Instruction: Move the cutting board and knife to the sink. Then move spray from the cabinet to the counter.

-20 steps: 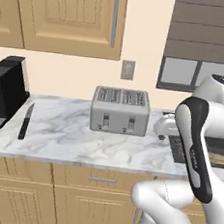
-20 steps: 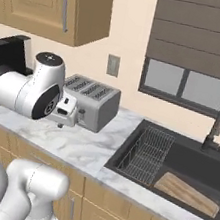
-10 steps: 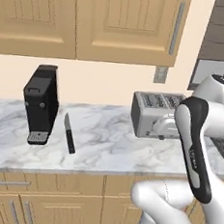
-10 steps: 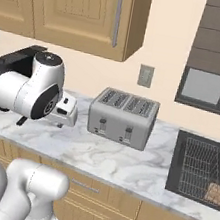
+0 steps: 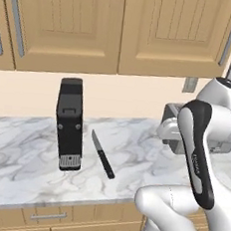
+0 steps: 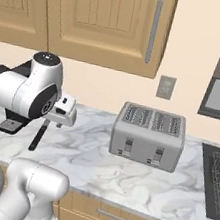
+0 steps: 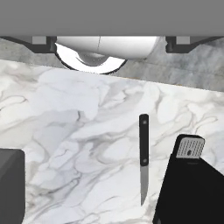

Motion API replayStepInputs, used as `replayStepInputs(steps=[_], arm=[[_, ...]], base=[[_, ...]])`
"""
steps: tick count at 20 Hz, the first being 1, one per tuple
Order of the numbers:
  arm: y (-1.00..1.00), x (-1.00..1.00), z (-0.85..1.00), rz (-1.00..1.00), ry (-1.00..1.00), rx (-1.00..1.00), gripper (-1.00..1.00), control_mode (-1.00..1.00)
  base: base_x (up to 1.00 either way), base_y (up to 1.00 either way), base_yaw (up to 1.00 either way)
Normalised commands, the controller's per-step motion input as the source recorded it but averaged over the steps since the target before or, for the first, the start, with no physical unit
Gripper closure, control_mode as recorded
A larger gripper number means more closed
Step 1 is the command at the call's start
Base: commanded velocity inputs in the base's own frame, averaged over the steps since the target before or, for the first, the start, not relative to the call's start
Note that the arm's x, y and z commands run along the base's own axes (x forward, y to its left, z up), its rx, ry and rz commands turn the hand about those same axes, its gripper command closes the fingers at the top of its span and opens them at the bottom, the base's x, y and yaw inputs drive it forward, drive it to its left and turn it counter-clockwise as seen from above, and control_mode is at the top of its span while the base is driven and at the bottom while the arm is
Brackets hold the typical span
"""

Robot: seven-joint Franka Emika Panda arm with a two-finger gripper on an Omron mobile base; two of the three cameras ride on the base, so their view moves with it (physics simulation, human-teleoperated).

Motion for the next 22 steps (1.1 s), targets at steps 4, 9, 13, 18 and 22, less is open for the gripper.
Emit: replayStepInputs(steps=[4, 9, 13, 18, 22], arm=[[0.00, 0.00, 0.00, 0.00, 0.00, 0.00, -1.00, 1.00], [0.00, 0.00, 0.00, 0.00, 0.00, 0.00, -1.00, 1.00], [0.00, 0.00, 0.00, 0.00, 0.00, 0.00, -1.00, 1.00], [0.00, 0.00, 0.00, 0.00, 0.00, 0.00, -1.00, 1.00], [0.74, 0.03, 0.00, 0.00, 0.18, -0.05, -1.00, -1.00]], base=[[0.12, 0.33, -0.07], [0.00, 0.05, 0.00], [0.00, 0.01, 0.00], [0.00, 0.16, 0.00], [0.00, 0.00, 0.00]])
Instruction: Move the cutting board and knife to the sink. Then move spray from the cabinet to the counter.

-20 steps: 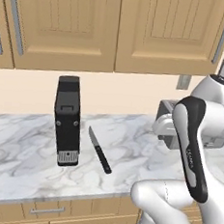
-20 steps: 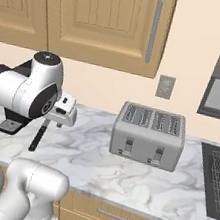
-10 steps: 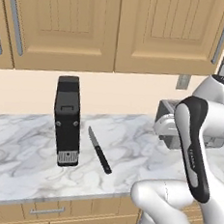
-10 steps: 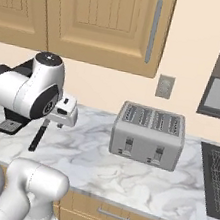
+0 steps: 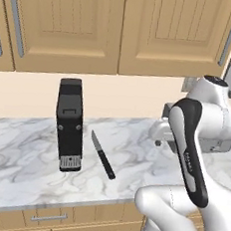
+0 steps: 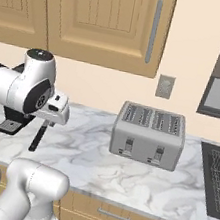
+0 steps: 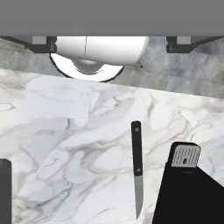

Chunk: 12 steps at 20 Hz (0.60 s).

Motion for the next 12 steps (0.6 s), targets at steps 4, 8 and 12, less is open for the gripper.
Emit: replayStepInputs(steps=[4, 8, 12], arm=[[0.63, 0.15, 0.00, 0.04, 0.30, -0.02, -1.00, -1.00], [0.18, 0.22, -0.03, 0.21, 0.28, 0.00, -1.00, -1.00], [0.17, 0.40, -0.49, 0.25, 0.03, -0.03, -1.00, -1.00]], base=[[0.00, 0.00, 0.00], [0.00, 0.00, 0.00], [0.00, 0.00, 0.00]])
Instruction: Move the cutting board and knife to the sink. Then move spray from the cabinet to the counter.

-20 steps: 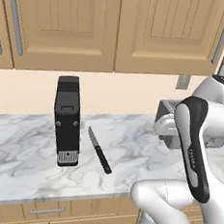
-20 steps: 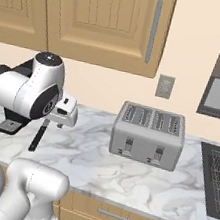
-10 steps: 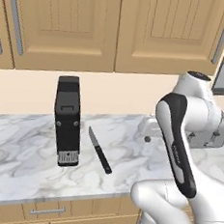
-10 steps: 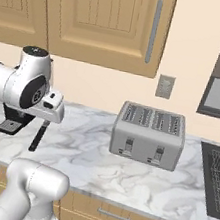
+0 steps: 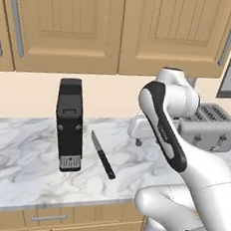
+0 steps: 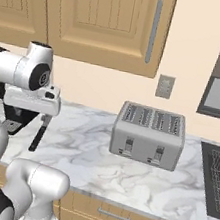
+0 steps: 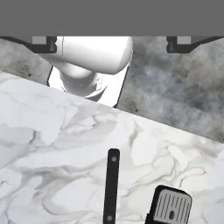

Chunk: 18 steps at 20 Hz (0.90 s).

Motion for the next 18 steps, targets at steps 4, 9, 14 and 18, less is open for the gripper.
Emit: replayStepInputs(steps=[4, 9, 14, 18], arm=[[0.10, 0.24, -0.70, 0.09, 0.00, 0.00, -1.00, -1.00], [0.09, 0.27, -0.80, 0.04, -0.08, 0.00, -1.00, -1.00], [0.14, 0.24, -0.75, 0.00, -0.13, 0.00, -1.00, -1.00], [0.39, 0.08, -0.26, 0.00, -0.21, 0.00, -1.00, -1.00]], base=[[0.00, 0.00, 0.00], [0.00, 0.00, 0.00], [0.00, 0.00, 0.00], [0.00, 0.00, 0.00]])
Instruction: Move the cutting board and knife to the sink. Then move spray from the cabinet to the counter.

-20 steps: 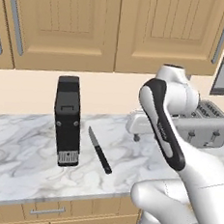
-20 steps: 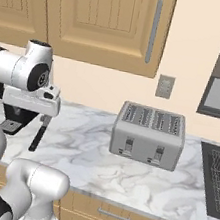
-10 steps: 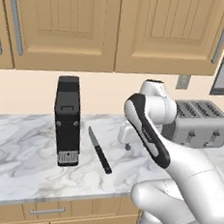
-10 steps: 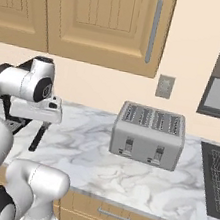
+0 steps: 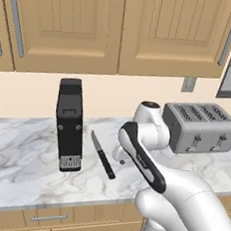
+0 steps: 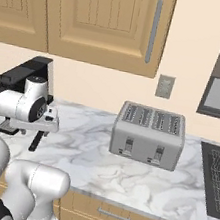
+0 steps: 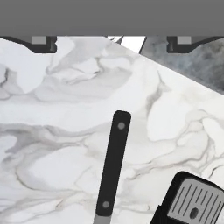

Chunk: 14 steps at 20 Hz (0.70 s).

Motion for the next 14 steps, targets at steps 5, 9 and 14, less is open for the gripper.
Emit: replayStepInputs(steps=[5, 9, 14], arm=[[0.34, 0.05, 0.00, -0.01, -0.01, -0.01, -1.00, -1.00], [0.06, 0.32, -0.11, -0.01, 0.00, -0.03, -1.00, -1.00], [0.00, 0.39, -0.20, -0.11, -0.01, -0.07, -1.00, -1.00]], base=[[0.00, 0.00, 0.00], [0.00, 0.00, 0.00], [0.00, 0.00, 0.00]])
